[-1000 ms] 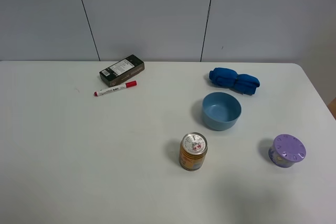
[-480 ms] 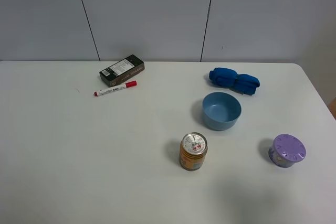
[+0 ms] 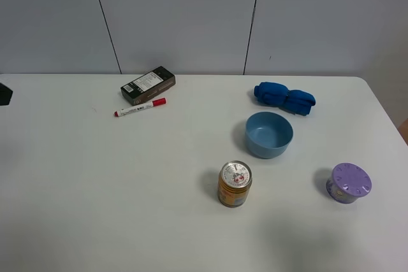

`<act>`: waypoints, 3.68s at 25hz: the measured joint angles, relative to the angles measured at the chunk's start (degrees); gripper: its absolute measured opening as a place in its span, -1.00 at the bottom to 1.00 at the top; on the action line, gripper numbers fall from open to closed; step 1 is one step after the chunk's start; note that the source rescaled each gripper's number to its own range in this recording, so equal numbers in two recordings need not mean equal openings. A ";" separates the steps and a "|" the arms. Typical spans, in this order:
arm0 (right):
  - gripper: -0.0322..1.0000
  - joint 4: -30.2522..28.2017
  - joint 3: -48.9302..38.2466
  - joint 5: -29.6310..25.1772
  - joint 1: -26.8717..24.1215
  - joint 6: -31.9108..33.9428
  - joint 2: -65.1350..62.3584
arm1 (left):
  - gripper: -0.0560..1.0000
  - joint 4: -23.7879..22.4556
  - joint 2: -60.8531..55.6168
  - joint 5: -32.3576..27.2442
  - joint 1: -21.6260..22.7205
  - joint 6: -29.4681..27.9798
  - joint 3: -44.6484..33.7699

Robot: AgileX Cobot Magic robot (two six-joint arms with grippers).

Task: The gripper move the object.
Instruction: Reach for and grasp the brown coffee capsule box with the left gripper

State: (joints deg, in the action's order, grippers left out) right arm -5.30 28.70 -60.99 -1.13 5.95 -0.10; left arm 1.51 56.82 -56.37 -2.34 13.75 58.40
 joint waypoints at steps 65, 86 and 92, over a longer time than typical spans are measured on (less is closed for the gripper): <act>1.00 0.00 0.00 0.00 0.00 0.00 0.00 | 1.00 22.92 80.69 21.41 -7.92 35.75 50.74; 1.00 0.00 0.00 0.00 0.00 0.00 0.00 | 1.00 25.25 84.97 26.44 -7.25 38.98 51.11; 1.00 0.00 0.00 0.00 0.00 0.00 0.00 | 0.97 25.66 85.18 26.49 -7.25 39.05 51.11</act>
State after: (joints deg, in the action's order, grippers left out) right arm -5.30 28.70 -60.99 -1.13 5.95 -0.10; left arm 27.17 141.99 -29.87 -9.59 52.80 109.52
